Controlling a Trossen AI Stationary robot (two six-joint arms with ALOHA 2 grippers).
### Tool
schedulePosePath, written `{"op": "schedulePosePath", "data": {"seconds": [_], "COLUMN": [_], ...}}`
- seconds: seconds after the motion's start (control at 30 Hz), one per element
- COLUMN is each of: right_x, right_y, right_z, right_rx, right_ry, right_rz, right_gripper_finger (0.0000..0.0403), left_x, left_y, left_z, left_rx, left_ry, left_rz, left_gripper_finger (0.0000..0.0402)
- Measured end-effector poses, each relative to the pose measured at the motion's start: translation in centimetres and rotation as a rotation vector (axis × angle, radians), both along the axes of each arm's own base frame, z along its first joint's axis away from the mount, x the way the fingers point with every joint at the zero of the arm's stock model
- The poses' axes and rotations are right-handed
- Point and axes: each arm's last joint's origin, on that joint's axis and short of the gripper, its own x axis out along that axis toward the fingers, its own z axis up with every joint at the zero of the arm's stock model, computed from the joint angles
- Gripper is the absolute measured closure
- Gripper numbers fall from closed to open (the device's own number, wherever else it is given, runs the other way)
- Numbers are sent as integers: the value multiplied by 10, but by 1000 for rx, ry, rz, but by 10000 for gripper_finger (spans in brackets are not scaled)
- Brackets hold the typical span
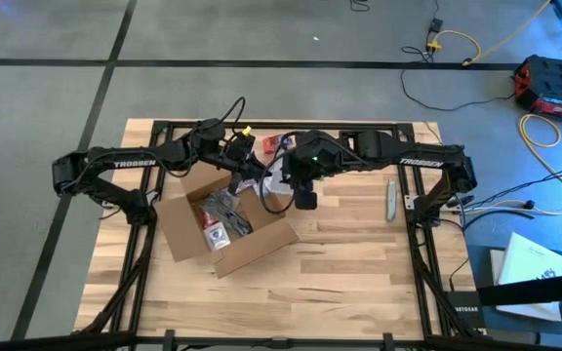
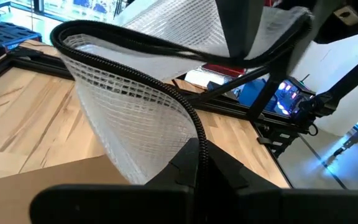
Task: Unpack boxes
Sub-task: Close the transparent zip bag
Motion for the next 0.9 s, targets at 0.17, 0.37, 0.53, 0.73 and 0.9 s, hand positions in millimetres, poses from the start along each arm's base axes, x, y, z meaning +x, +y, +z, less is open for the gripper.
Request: {"op": "schedulePosePath", "data": {"seconds": [0.17, 0.37, 0.53, 0.73, 0.9], "right_x": [3, 5, 3, -4, -6], "right_y": [-3, -8, -11, -4, 25], "right_z": [4, 21, 43, 58, 39], "right_rx": [-88, -243, -320, -255, -83], "right_ry": [-52, -140, -233, -280, -155], "right_rz": [-49, -137, -216, -235, -99], "right_gripper_finger": [149, 73, 50, 60, 76], "left_x": [0, -1, 0, 1, 3], "left_y": [0, -1, -3, -5, -4], "left_z": [0, -3, -4, -4, 6], "left_rx": [-4, -11, -3, -9, -152], "left_ry": [6, 31, 44, 38, -26], "left_rz": [0, -2, -14, -20, 42], "left_gripper_finger": [402, 402, 402, 402, 402]}}
